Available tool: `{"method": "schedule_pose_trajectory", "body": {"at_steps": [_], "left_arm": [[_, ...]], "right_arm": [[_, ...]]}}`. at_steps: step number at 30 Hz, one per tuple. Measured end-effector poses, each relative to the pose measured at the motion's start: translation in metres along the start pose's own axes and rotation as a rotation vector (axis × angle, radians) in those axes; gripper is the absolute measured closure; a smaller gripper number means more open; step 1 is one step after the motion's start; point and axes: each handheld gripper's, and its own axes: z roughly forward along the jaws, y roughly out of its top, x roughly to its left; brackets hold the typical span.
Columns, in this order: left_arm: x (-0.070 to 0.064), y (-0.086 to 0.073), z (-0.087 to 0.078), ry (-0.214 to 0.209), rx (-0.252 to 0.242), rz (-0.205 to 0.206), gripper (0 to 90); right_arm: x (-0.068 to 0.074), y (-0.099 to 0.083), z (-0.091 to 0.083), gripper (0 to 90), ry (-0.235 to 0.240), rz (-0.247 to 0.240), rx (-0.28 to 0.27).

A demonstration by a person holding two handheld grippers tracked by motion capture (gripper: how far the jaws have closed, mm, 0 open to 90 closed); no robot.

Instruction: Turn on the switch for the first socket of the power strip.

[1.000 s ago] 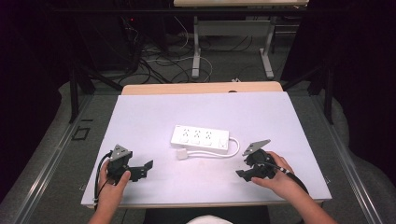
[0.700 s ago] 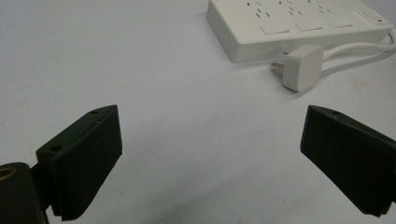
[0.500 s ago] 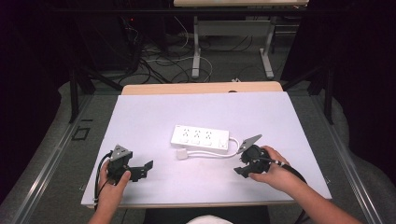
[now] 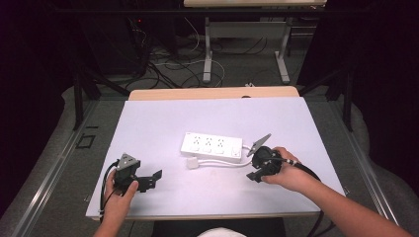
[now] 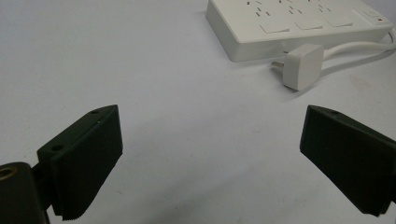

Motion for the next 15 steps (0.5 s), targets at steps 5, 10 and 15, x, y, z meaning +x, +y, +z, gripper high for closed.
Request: {"method": "schedule_pose_trajectory", "body": {"at_steps": [5, 10, 15], "left_arm": [[0.0, 0.0, 0.0, -0.004, 0.008, -0.001, 5.7], [0.0, 0.0, 0.0, -0.006, 0.008, 0.0, 5.7], [0.0, 0.0, 0.001, -0.005, 0.009, 0.0, 5.8]], "right_arm": [[-0.002, 0.006, 0.0, 50.3, -0.002, 0.016, 0.01], [-0.003, 0.012, -0.002, 49.8, -0.012, 0.061, 0.022], [-0.007, 0.019, -0.003, 50.1, -0.001, 0.086, 0.013]]}}
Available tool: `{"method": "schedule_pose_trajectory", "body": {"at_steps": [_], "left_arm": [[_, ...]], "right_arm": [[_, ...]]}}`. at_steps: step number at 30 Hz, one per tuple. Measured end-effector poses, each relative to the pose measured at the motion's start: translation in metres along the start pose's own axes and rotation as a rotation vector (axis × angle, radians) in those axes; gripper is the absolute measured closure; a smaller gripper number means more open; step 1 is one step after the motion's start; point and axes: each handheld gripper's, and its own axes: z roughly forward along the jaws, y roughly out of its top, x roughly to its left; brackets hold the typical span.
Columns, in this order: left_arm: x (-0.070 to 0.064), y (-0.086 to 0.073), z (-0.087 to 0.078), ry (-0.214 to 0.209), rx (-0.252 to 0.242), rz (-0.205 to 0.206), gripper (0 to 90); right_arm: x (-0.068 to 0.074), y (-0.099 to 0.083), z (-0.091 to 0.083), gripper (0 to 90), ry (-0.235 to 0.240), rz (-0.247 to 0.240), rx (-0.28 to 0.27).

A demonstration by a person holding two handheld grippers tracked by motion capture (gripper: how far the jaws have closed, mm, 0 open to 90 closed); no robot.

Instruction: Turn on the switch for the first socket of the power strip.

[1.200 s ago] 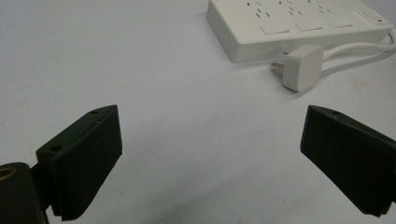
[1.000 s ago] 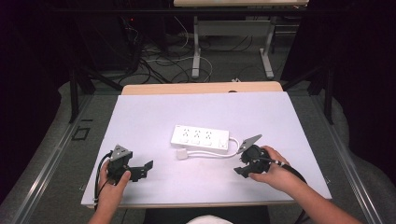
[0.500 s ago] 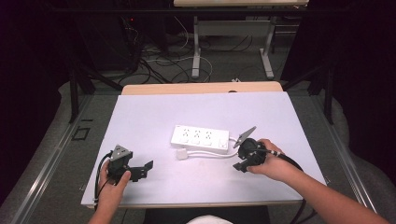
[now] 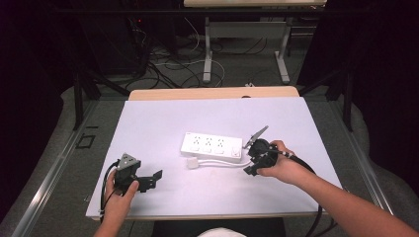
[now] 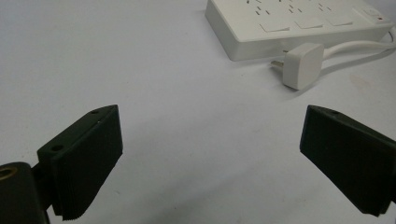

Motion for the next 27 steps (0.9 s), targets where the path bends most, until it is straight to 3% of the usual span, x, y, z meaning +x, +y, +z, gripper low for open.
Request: {"method": "schedule_pose_trajectory", "body": {"at_steps": [1, 2, 4, 6, 9, 14, 27], "left_arm": [[0.0, 0.0, 0.0, 0.0, 0.0, 0.0, 5.8], [0.0, 0.0, 0.0, 0.0, 0.0, 0.0, 5.8], [0.0, 0.0, 0.0, 0.0, 0.0, 0.0, 5.8], [0.0, 0.0, 0.0, 0.0, 0.0, 0.001, 5.8], [0.0, 0.0, 0.0, 0.0, 0.001, 0.002, 5.8], [0.0, 0.0, 0.0, 0.0, -0.001, 0.004, 5.9], [0.001, 0.0, 0.001, -0.007, 0.004, 0.001, 6.1]], "right_arm": [[-0.002, 0.001, 0.0, 50.5, 0.005, -0.013, 0.002], [-0.001, 0.002, 0.0, 50.8, 0.007, 0.023, 0.001], [-0.004, 0.005, 0.001, 51.6, 0.003, 0.006, 0.004], [-0.004, 0.008, 0.0, 53.2, 0.007, 0.04, 0.014], [-0.008, 0.013, 0.002, 55.4, 0.015, 0.02, 0.001], [-0.012, 0.022, 0.002, 60.4, 0.019, 0.051, -0.008], [-0.018, 0.039, 0.007, 69.8, 0.028, 0.058, -0.009]]}}
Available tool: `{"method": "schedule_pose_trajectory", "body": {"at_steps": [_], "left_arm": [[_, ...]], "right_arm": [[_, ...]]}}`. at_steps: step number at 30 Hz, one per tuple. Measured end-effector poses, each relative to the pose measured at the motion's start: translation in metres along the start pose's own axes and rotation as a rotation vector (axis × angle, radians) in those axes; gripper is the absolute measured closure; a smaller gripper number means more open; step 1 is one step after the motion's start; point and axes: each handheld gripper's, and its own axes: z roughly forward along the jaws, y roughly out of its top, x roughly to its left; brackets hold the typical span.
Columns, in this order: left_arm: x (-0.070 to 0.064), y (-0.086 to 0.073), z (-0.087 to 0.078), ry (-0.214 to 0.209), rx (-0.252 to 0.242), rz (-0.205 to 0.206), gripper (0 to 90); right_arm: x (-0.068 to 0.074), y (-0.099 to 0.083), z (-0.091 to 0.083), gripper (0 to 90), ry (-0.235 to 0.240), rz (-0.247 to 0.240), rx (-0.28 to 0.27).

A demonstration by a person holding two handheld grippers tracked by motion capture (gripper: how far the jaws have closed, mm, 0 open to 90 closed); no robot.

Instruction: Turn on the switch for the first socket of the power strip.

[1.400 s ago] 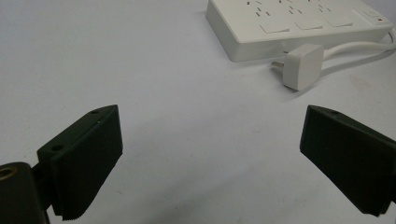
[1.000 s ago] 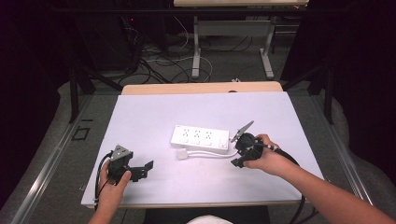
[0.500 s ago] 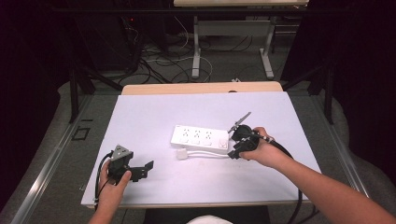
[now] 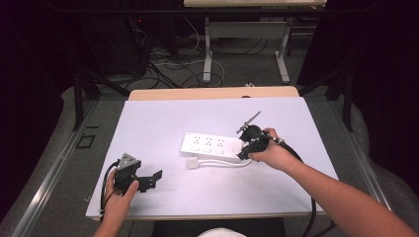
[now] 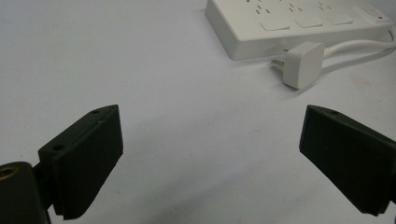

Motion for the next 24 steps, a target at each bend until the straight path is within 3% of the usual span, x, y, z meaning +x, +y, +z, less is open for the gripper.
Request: {"method": "schedule_pose_trajectory", "body": {"at_steps": [5, 7, 12, 14, 15, 23, 24], "left_arm": [[0.0, 0.0, 0.0, 0.001, -0.001, -0.002, 6.1], [0.0, 0.0, 0.0, 0.002, -0.005, -0.002, 6.1], [0.0, 0.0, 0.001, 0.002, -0.008, -0.004, 6.1], [0.0, 0.0, 0.001, 0.002, -0.008, -0.003, 6.1], [0.0, 0.0, 0.001, 0.002, -0.008, -0.003, 6.2], [0.0, 0.0, 0.001, 0.0, -0.009, -0.004, 6.2], [0.0, 0.0, 0.001, 0.0, -0.008, -0.004, 6.2]], "right_arm": [[0.001, 0.009, 0.005, 71.3, 0.006, -0.002, 0.007], [0.003, 0.012, 0.007, 71.8, 0.004, 0.026, 0.011], [0.006, 0.02, 0.011, 73.3, -0.005, 0.038, 0.011], [0.007, 0.023, 0.013, 74.4, -0.011, 0.009, 0.006], [0.009, 0.024, 0.016, 75.5, -0.007, 0.028, 0.007], [0.011, 0.031, 0.022, 80.9, 0.003, 0.001, 0.016], [0.013, 0.031, 0.024, 81.9, -0.008, 0.018, 0.003]]}}
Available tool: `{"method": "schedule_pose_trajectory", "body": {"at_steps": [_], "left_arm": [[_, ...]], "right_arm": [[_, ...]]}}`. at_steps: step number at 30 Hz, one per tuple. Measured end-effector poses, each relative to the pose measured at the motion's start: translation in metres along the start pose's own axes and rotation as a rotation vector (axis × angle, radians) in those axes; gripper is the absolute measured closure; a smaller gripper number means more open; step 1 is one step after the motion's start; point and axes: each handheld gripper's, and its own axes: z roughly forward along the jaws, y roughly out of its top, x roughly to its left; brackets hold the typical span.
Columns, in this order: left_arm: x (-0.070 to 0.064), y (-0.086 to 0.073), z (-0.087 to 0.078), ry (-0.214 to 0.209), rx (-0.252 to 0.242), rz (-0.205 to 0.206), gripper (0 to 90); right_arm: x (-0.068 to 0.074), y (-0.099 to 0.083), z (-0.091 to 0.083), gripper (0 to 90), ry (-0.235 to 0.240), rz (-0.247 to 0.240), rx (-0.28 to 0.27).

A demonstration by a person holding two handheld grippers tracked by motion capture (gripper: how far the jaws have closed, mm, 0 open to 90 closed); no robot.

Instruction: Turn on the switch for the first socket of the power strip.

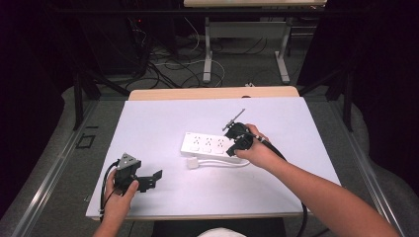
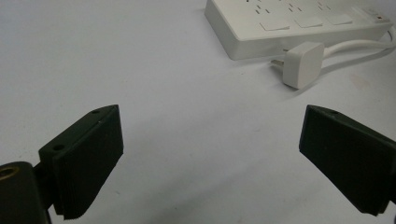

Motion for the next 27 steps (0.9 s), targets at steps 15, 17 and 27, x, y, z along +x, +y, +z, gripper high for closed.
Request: {"method": "schedule_pose_trajectory", "body": {"at_steps": [15, 17, 27], "left_arm": [[0.001, 0.0, 0.0, -0.002, 0.004, -0.001, 6.3], [0.001, 0.0, 0.0, -0.001, 0.003, -0.001, 6.4], [0.002, 0.0, 0.0, -0.004, 0.006, -0.008, 6.5]], "right_arm": [[-0.002, 0.015, 0.019, 90.0, -0.006, 0.011, 0.022], [-0.004, 0.018, 0.024, 90.0, -0.007, 0.011, 0.023], [-0.007, 0.023, 0.035, 90.0, -0.014, 0.033, 0.027]]}}
